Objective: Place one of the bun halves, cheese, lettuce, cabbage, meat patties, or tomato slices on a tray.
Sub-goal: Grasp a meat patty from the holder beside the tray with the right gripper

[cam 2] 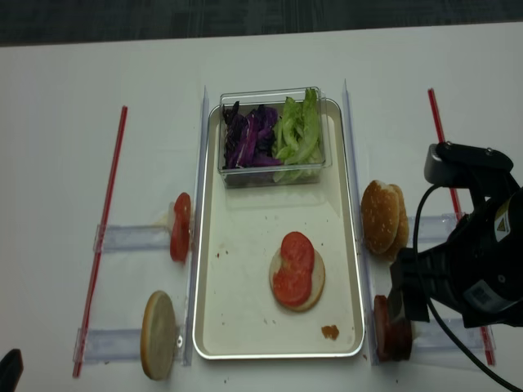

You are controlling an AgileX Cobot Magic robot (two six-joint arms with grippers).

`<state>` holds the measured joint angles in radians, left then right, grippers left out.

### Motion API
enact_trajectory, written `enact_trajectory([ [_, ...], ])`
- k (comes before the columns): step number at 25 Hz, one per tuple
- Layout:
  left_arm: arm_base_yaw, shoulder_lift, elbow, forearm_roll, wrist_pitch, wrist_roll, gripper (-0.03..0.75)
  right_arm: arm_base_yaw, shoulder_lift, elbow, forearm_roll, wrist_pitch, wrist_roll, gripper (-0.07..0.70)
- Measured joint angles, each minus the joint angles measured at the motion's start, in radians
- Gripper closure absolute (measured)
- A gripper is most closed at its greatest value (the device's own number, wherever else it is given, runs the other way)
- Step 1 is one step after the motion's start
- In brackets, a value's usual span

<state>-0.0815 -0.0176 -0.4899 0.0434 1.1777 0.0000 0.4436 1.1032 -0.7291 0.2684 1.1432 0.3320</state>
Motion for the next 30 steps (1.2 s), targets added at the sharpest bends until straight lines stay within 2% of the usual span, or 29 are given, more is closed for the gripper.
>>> enact_trajectory([
  [6, 0.0, 0.0, 0.0, 0.0, 0.0, 0.0, 0.491, 0.004, 0.005, 0.0, -0.021, -0.014, 0.06, -0.055],
  [12, 0.0, 0.0, 0.0, 0.0, 0.0, 0.0, 0.491, 0.012, 0.014, 0.0, -0.012, -0.059, 0.087, -0.055],
  [15, 0.0, 0.0, 0.0, 0.0, 0.0, 0.0, 0.491, 0.08, 0.049, 0.0, -0.058, -0.066, 0.143, -0.055],
  [20, 0.0, 0.0, 0.0, 0.0, 0.0, 0.0, 0.491, 0.22, 0.129, -0.002, -0.142, -0.109, 0.274, -0.055],
  [30, 0.0, 0.0, 0.0, 0.0, 0.0, 0.0, 0.491, 0.235, 0.21, -0.001, -0.125, -0.224, 0.297, -0.055],
])
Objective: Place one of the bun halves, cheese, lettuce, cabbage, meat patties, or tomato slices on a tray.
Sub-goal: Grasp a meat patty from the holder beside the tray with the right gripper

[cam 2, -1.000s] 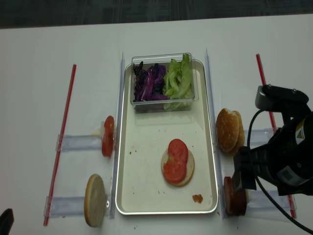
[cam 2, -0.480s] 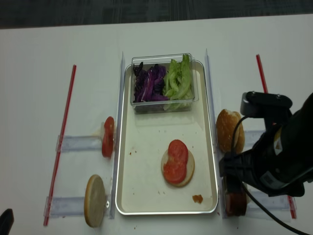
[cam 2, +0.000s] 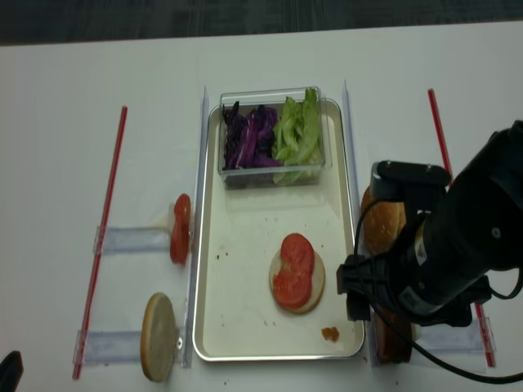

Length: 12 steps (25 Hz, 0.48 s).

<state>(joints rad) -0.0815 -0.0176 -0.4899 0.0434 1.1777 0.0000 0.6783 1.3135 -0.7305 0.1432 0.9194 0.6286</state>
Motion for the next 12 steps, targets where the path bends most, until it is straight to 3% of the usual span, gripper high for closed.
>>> enact_trajectory([
  [12, 0.0, 0.0, 0.0, 0.0, 0.0, 0.0, 0.491, 0.002, 0.044, -0.002, 0.027, -0.052, 0.001, -0.055],
])
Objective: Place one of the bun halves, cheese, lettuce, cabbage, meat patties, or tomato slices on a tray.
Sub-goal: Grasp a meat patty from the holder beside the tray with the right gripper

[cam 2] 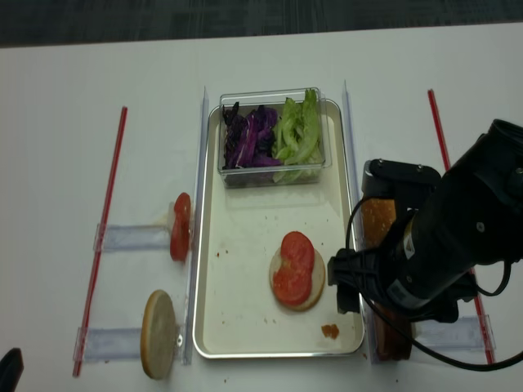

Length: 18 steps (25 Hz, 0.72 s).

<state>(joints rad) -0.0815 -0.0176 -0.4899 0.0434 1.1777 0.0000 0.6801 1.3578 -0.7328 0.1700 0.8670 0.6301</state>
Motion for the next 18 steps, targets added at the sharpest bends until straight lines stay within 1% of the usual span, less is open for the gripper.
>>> enact_trajectory([
  [8, 0.0, 0.0, 0.0, 0.0, 0.0, 0.0, 0.491, 0.0, 0.076, 0.0, 0.027, -0.011, -0.003, -0.055],
  [14, 0.0, 0.0, 0.0, 0.0, 0.0, 0.0, 0.491, 0.0, 0.081, 0.0, 0.027, -0.018, -0.01, -0.053],
  [16, 0.0, 0.0, 0.0, 0.0, 0.0, 0.0, 0.491, 0.0, 0.081, 0.0, 0.027, -0.021, -0.01, -0.028],
  [18, 0.0, 0.0, 0.0, 0.0, 0.0, 0.0, 0.491, 0.0, 0.081, 0.0, 0.027, -0.021, -0.01, 0.024],
])
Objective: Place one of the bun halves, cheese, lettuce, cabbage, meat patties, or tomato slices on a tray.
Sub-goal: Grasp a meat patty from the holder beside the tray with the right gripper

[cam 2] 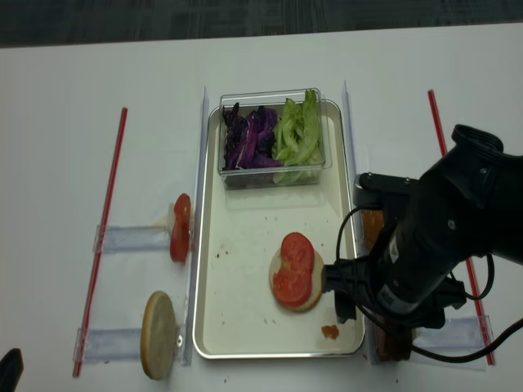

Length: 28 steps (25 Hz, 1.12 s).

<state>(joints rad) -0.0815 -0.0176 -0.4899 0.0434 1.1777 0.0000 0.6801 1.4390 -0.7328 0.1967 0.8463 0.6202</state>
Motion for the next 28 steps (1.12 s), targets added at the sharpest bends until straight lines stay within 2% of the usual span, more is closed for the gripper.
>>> enact_trajectory([
  [4, 0.0, 0.0, 0.0, 0.0, 0.0, 0.0, 0.491, 0.0, 0.0, 0.0, 0.0, 0.0, -0.002, 0.161],
  [6, 0.0, 0.0, 0.0, 0.0, 0.0, 0.0, 0.491, 0.0, 0.0, 0.0, 0.0, 0.0, -0.004, 0.204],
  [21, 0.0, 0.0, 0.0, 0.0, 0.0, 0.0, 0.491, 0.0, 0.0, 0.0, -0.007, 0.037, -0.004, 0.366],
  [28, 0.0, 0.0, 0.0, 0.0, 0.0, 0.0, 0.491, 0.0, 0.0, 0.0, -0.038, 0.062, 0.004, 0.505],
])
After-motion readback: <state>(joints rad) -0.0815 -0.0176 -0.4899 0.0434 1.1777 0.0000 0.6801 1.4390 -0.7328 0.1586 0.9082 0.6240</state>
